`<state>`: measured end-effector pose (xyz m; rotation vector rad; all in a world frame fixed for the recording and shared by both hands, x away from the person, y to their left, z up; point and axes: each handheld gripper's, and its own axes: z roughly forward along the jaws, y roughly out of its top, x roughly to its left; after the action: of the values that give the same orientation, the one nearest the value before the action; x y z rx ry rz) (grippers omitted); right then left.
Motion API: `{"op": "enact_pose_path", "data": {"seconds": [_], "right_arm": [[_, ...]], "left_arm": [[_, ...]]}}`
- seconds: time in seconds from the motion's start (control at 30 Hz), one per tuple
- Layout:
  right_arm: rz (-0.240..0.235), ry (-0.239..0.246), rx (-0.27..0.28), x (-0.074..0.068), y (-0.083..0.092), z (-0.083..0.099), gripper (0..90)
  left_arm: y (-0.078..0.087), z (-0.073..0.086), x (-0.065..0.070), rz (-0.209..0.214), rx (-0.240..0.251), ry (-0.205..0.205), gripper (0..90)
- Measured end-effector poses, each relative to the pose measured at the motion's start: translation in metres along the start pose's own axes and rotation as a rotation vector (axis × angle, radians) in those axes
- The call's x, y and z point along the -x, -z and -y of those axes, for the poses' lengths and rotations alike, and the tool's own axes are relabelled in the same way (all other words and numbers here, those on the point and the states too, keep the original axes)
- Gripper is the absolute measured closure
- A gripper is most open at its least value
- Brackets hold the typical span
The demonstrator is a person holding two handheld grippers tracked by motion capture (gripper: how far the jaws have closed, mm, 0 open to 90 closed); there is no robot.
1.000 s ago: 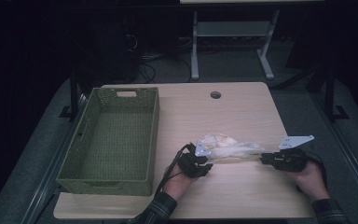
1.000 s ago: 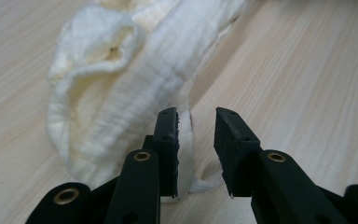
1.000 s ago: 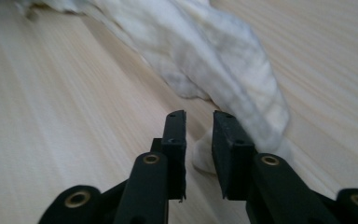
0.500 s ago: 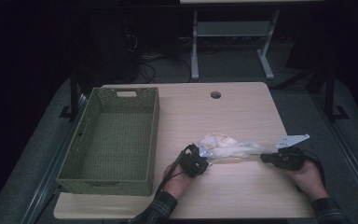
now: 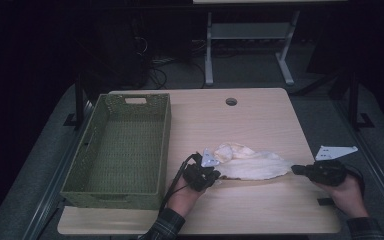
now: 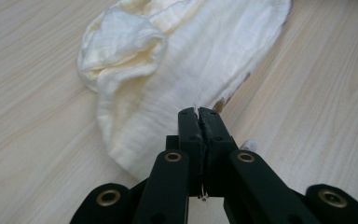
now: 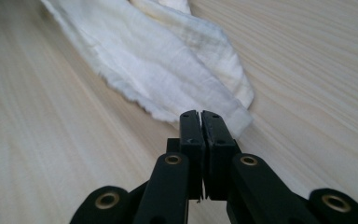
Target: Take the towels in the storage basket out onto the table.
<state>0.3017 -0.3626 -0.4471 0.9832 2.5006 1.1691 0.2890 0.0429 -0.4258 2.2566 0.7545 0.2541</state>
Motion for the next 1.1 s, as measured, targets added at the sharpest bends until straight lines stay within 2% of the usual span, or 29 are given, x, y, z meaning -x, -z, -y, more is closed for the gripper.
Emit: {"op": "enact_pose_path", "data": {"seconds": [0.07, 0.17, 0.47, 0.57, 0.77, 0.87, 1.1], "right_arm": [[-0.008, -0.003, 0.009, -0.002, 0.006, 0.003, 87.7], [-0.047, -0.017, 0.019, -0.008, 0.012, 0.010, 87.7], [-0.115, 0.007, -0.041, -0.033, 0.010, 0.028, 87.6], [-0.116, 0.025, -0.047, -0.037, 0.010, 0.029, 85.7], [-0.109, 0.020, -0.020, -0.036, 0.008, 0.021, 78.4], [-0.107, 0.026, -0.011, -0.035, 0.004, 0.015, 76.1], [-0.095, 0.031, 0.007, -0.034, -0.004, 0.003, 73.5]], "left_arm": [[0.003, 0.003, 0.000, -0.001, 0.001, 0.007, 88.0], [0.008, 0.008, 0.003, 0.006, -0.011, 0.027, 88.0], [0.006, 0.024, 0.011, 0.032, -0.092, 0.044, 87.6], [0.005, 0.024, 0.011, 0.035, -0.078, 0.045, 80.4], [0.005, 0.021, 0.007, 0.048, -0.055, 0.035, 69.3], [0.004, 0.016, 0.004, 0.044, -0.039, 0.021, 67.1], [-0.003, 0.006, -0.005, 0.043, -0.011, 0.033, 65.2]]}}
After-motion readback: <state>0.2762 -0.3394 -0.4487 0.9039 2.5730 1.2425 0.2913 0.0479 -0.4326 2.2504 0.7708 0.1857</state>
